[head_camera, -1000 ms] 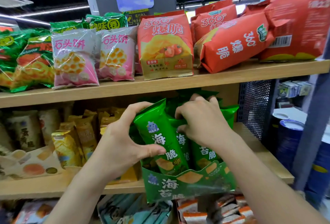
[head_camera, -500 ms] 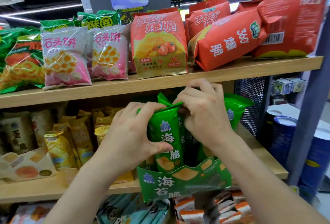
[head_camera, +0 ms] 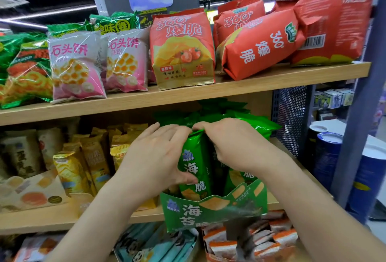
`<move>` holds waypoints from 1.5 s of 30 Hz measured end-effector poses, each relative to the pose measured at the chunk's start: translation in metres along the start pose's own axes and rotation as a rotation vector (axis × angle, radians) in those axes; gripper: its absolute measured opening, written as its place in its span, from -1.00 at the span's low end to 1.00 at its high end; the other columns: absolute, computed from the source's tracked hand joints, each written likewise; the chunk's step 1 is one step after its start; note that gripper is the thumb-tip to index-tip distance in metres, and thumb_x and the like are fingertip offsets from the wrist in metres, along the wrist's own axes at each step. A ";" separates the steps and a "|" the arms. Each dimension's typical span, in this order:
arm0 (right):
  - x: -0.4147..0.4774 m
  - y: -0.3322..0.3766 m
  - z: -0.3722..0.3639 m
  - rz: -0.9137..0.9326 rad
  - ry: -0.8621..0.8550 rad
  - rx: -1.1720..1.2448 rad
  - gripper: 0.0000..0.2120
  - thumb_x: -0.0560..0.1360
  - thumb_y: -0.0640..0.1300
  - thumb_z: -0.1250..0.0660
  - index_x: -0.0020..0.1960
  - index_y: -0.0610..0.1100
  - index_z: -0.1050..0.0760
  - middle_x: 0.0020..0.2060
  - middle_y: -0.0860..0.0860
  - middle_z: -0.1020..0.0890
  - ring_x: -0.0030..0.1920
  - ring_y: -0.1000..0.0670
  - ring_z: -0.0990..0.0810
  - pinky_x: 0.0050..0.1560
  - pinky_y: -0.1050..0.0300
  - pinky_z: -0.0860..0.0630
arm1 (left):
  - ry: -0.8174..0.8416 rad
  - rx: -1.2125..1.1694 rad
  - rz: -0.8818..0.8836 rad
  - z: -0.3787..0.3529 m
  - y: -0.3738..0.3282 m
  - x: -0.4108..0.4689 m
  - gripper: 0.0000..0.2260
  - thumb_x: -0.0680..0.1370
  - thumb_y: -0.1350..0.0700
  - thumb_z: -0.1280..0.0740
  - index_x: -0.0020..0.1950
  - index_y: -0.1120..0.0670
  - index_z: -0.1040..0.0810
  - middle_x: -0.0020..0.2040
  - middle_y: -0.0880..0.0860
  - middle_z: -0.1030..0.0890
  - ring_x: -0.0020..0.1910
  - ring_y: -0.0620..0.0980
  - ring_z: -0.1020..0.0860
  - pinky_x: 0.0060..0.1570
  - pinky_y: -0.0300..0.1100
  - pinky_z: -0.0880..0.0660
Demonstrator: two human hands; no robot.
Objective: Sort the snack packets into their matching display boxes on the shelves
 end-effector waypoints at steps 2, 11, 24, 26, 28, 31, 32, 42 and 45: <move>-0.003 0.001 0.006 0.012 -0.106 0.022 -0.48 0.51 -0.33 -0.26 0.44 -0.05 -0.39 0.09 -0.07 -0.66 0.15 -0.14 -0.58 0.00 0.01 -0.50 | 0.018 0.001 0.015 -0.003 0.000 0.001 -0.18 0.14 -0.48 -0.29 0.20 0.06 -0.47 0.04 0.02 -0.67 0.05 0.04 -0.65 0.20 0.05 -0.48; -0.068 -0.061 -0.005 -0.438 -0.493 0.494 -0.57 0.48 0.06 -0.41 0.31 -0.01 -0.49 0.15 0.09 -0.54 0.16 0.10 -0.48 0.23 0.08 -0.46 | 0.086 -0.047 0.092 -0.012 -0.005 0.015 -0.19 0.24 -0.47 -0.30 0.34 -0.02 -0.38 0.21 -0.05 -0.54 0.20 0.03 -0.52 0.21 -0.03 -0.40; -0.042 -0.069 -0.042 -0.279 -0.448 0.631 -0.73 0.54 -0.24 -0.38 0.22 -0.06 -0.58 0.11 0.04 -0.49 0.09 0.10 -0.50 0.13 0.04 -0.55 | -0.033 0.008 0.186 -0.021 -0.008 0.015 -0.16 0.29 -0.45 -0.20 0.44 -0.01 -0.30 0.22 0.02 -0.54 0.20 0.11 -0.50 0.23 0.17 -0.39; -0.043 -0.068 -0.045 -0.277 -0.430 0.588 -0.70 0.56 -0.19 -0.36 0.29 -0.05 -0.55 0.18 0.01 -0.45 0.11 0.06 -0.49 0.11 -0.01 -0.57 | -0.065 0.013 0.176 -0.017 -0.009 0.012 -0.14 0.28 -0.44 -0.22 0.48 -0.03 -0.26 0.23 0.05 -0.54 0.22 0.13 -0.50 0.26 0.24 -0.35; -0.048 -0.064 -0.045 -0.288 -0.430 0.474 -0.62 0.57 -0.12 -0.35 0.38 0.02 -0.47 0.29 -0.04 -0.39 0.08 0.04 -0.46 0.04 0.03 -0.57 | -0.137 -0.008 0.146 -0.010 -0.014 0.006 -0.15 0.28 -0.40 -0.28 0.49 -0.03 -0.27 0.27 0.08 -0.53 0.27 0.15 -0.47 0.29 0.29 -0.30; -0.060 -0.053 -0.044 -0.294 -0.504 0.325 -0.41 0.53 -0.10 -0.40 0.50 0.09 -0.28 0.40 -0.15 -0.28 0.14 0.01 -0.37 0.04 0.14 -0.40 | -0.292 -0.020 0.080 0.002 -0.022 -0.012 -0.25 0.36 -0.31 -0.37 0.47 -0.01 -0.31 0.36 0.11 -0.46 0.34 0.15 -0.39 0.35 0.28 -0.24; -0.066 -0.050 -0.044 -0.303 -0.551 0.314 -0.37 0.51 -0.09 -0.42 0.50 0.08 -0.25 0.39 -0.17 -0.29 0.17 -0.03 -0.36 0.08 0.12 -0.37 | -0.352 -0.024 0.062 0.006 -0.025 -0.019 -0.31 0.41 -0.28 -0.38 0.44 0.00 -0.33 0.36 0.13 -0.45 0.34 0.16 -0.38 0.33 0.25 -0.26; -0.098 -0.041 -0.086 -0.300 -0.312 0.187 -0.35 0.47 0.42 -0.12 0.44 0.11 -0.28 0.13 0.05 -0.48 0.08 0.02 -0.47 -0.04 0.03 -0.32 | -0.211 -0.105 0.257 -0.055 -0.036 -0.058 -0.05 0.23 -0.28 -0.48 0.53 0.01 -0.23 0.16 0.20 -0.39 0.00 0.15 -0.34 -0.15 0.03 -0.54; -0.094 -0.041 -0.087 -0.284 -0.272 0.114 -0.33 0.46 0.36 -0.17 0.47 0.06 -0.28 -0.11 0.14 -0.58 -0.13 0.07 -0.46 -0.15 0.09 -0.33 | -0.176 -0.130 0.265 -0.068 -0.029 -0.048 -0.02 0.23 -0.26 -0.50 0.55 0.02 -0.20 0.15 0.17 -0.37 -0.02 0.11 -0.34 -0.22 -0.01 -0.54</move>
Point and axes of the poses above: each hand's wrist, its own x-axis towards the middle knuckle, its own z-axis out of the back of the hand, y = z × x, the point moved 6 cm from there along x, towards the middle knuckle
